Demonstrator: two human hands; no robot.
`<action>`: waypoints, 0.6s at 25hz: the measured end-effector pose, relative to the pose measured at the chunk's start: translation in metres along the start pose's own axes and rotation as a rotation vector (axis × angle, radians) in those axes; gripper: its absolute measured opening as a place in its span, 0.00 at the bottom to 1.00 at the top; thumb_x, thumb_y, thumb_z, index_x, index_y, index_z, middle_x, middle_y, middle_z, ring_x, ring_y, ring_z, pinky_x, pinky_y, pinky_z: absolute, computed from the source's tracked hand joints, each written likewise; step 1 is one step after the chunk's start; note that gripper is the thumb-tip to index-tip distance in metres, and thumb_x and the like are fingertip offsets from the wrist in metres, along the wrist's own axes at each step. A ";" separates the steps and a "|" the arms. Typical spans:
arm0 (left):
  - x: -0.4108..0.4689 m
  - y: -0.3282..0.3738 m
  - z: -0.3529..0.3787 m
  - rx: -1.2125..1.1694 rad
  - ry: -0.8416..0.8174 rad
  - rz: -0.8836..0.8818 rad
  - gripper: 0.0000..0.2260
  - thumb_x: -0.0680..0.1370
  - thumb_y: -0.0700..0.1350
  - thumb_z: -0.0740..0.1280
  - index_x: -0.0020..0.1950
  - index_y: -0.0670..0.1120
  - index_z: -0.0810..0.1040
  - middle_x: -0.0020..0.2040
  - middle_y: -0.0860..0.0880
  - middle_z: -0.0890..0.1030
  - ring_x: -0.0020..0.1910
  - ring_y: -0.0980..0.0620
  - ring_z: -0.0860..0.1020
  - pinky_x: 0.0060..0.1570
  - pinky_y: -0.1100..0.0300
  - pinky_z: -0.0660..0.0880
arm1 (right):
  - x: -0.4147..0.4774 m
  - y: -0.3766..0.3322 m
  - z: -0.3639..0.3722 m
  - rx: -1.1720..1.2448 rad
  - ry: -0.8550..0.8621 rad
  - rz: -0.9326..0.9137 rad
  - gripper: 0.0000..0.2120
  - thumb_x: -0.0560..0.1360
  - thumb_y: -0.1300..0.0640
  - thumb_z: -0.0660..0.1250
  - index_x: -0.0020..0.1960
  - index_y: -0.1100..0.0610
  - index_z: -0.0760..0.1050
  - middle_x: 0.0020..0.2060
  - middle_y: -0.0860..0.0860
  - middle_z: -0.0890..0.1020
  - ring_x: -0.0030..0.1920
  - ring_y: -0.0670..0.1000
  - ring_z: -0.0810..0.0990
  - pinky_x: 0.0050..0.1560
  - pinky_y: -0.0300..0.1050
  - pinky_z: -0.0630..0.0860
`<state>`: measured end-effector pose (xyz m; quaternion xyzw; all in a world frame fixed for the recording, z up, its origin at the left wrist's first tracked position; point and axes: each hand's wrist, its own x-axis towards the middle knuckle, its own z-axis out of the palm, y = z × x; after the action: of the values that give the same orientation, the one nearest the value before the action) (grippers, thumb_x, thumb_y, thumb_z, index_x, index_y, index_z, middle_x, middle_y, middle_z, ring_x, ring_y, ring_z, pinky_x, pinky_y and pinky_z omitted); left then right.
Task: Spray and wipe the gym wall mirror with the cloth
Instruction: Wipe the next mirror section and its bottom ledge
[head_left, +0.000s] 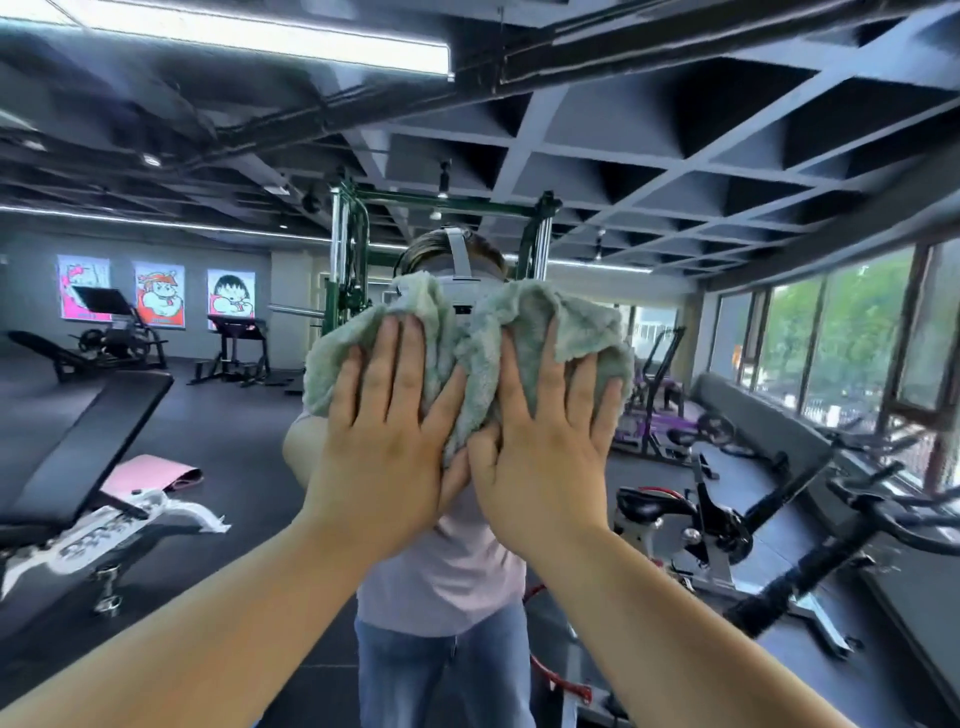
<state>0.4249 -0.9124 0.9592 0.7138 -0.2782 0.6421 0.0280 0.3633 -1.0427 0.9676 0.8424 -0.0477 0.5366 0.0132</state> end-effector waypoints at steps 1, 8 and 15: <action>-0.001 -0.005 0.000 0.016 -0.004 -0.004 0.30 0.81 0.59 0.51 0.77 0.41 0.57 0.75 0.31 0.55 0.74 0.31 0.56 0.72 0.38 0.52 | 0.001 -0.002 0.002 -0.007 0.024 -0.012 0.35 0.74 0.44 0.51 0.78 0.46 0.42 0.76 0.59 0.60 0.74 0.59 0.47 0.73 0.56 0.35; -0.077 -0.084 -0.018 0.018 -0.096 -0.386 0.33 0.80 0.62 0.46 0.75 0.39 0.58 0.73 0.25 0.54 0.74 0.28 0.52 0.72 0.35 0.51 | 0.009 -0.075 0.024 -0.119 0.055 -0.360 0.34 0.73 0.40 0.56 0.78 0.42 0.52 0.71 0.54 0.69 0.72 0.58 0.55 0.74 0.57 0.39; -0.050 0.001 -0.004 -0.059 -0.148 -0.601 0.35 0.79 0.58 0.49 0.76 0.34 0.53 0.71 0.21 0.51 0.72 0.23 0.49 0.70 0.29 0.48 | 0.004 -0.005 0.010 -0.044 0.055 -0.402 0.30 0.76 0.41 0.54 0.77 0.41 0.55 0.72 0.49 0.69 0.74 0.55 0.55 0.75 0.53 0.40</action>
<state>0.4202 -0.8933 0.9133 0.8077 -0.0747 0.5430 0.2170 0.3744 -1.0386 0.9676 0.8194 0.1102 0.5449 0.1397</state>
